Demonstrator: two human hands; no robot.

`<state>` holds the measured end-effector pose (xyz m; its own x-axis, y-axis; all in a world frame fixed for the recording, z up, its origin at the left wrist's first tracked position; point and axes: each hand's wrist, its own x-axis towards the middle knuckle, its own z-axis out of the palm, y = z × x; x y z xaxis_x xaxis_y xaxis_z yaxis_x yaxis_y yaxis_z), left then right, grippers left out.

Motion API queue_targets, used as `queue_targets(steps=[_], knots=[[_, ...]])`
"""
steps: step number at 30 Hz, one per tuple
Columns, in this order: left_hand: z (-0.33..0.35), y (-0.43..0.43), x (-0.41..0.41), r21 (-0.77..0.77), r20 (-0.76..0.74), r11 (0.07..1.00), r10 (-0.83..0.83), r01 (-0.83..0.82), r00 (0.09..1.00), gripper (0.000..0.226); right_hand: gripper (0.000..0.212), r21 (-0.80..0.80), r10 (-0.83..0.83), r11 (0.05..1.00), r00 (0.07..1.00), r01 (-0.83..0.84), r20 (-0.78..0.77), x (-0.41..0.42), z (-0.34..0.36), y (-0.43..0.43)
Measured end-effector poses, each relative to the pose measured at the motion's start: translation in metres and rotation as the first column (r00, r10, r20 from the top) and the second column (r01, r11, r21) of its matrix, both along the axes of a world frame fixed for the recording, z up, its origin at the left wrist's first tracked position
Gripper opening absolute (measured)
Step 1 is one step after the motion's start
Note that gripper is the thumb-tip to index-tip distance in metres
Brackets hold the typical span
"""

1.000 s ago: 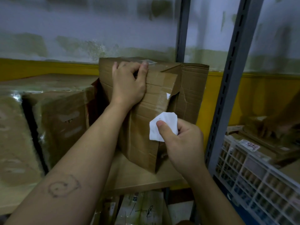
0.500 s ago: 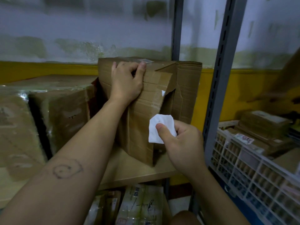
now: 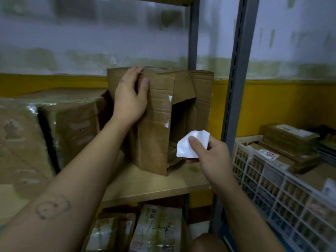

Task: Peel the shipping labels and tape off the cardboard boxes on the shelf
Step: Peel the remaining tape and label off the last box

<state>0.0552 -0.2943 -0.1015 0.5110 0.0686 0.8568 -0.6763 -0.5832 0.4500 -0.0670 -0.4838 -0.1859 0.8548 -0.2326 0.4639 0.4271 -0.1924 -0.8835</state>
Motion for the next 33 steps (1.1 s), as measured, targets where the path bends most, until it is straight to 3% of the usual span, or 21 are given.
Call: queue_targets(steps=[4,7,9,11,13,16,20,23,25,27,30,33], knots=[[-0.023,-0.001,-0.038,-0.002,-0.012,1.0,-0.003,0.003,1.0,0.05,0.014,0.123,0.079,0.989,0.997,-0.081,0.02,0.001,-0.001,0.007],[-0.049,-0.012,-0.073,-0.009,0.024,1.0,-0.018,0.018,1.0,0.04,0.008,0.169,0.128,0.977,0.992,-0.129,0.015,0.003,-0.002,0.011],[-0.061,-0.021,-0.097,-0.101,-0.127,0.989,-0.118,0.106,0.985,0.033,0.016,0.211,0.203,0.956,0.979,-0.202,0.019,0.003,-0.002,0.013],[-0.068,-0.027,-0.113,-0.159,-0.344,0.967,-0.243,0.198,0.907,0.028,0.026,0.229,0.268,0.937,0.963,-0.265,0.017,0.003,0.0,0.016],[-0.073,-0.028,-0.119,-0.251,-0.471,0.911,-0.41,0.327,0.781,0.023,0.023,0.176,0.299,0.94,0.954,-0.292,-0.01,0.0,0.004,0.017],[-0.075,-0.021,-0.122,-0.494,-0.467,0.77,-0.626,0.404,0.624,0.016,0.027,0.107,0.364,0.928,0.928,-0.356,-0.078,-0.003,0.009,0.013],[-0.08,-0.014,-0.124,-0.62,-0.431,0.664,-0.734,0.419,0.525,0.024,0.052,0.128,0.534,0.845,0.833,-0.519,-0.145,-0.009,0.011,0.006],[-0.08,-0.012,-0.127,-0.675,-0.398,0.639,-0.737,0.368,0.547,0.021,0.078,0.233,0.684,0.721,0.724,-0.653,-0.089,-0.012,0.005,0.004],[-0.078,-0.012,-0.129,-0.736,-0.352,0.61,-0.717,0.296,0.602,0.014,0.078,0.344,0.723,0.655,0.69,-0.673,-0.027,-0.017,0.0,0.008],[-0.078,-0.015,-0.132,-0.729,-0.319,0.629,-0.662,0.271,0.678,0.014,0.053,0.421,0.658,0.69,0.752,-0.589,-0.025,-0.024,-0.005,0.02],[-0.082,-0.028,-0.138,-0.665,-0.294,0.707,-0.545,0.242,0.785,0.013,0.017,0.456,0.436,0.81,0.898,-0.369,-0.049,-0.028,-0.01,0.038],[-0.083,-0.033,-0.145,-0.673,-0.279,0.697,-0.549,0.247,0.788,0.018,0.01,0.428,0.274,0.876,0.96,-0.224,-0.058,-0.031,0.0,0.042]])
